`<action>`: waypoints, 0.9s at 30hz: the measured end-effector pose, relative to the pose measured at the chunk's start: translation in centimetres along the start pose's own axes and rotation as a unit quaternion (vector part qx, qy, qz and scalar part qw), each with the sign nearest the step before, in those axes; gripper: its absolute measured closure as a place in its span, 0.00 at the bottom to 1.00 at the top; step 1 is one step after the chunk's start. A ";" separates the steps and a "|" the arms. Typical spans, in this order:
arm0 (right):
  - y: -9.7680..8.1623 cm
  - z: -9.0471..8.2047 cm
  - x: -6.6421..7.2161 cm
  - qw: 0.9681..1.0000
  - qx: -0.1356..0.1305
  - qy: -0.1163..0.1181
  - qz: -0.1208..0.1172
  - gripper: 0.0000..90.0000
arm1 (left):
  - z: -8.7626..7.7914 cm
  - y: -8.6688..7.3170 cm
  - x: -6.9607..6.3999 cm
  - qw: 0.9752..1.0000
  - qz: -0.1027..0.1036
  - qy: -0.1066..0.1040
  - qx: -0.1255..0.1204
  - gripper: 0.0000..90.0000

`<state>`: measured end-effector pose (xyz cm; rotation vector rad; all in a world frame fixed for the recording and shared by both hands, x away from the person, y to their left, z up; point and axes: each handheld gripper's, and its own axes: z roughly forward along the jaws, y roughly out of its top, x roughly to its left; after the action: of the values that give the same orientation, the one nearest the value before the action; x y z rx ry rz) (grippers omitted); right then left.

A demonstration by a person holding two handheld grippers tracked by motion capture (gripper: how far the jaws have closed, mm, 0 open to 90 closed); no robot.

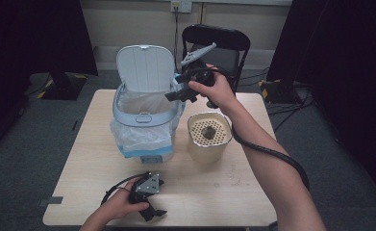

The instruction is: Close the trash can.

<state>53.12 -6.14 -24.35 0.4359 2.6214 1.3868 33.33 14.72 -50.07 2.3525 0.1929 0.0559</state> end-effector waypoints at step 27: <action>0.0 1.5 -3.0 1.000 0.000 -0.020 0.016 0.16 | 0.0 0.0 0.0 1.000 0.000 0.000 0.000 0.00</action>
<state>56.35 -5.92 -25.16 0.5017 2.5932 1.3735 33.33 14.72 -50.07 2.3533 0.1926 0.0554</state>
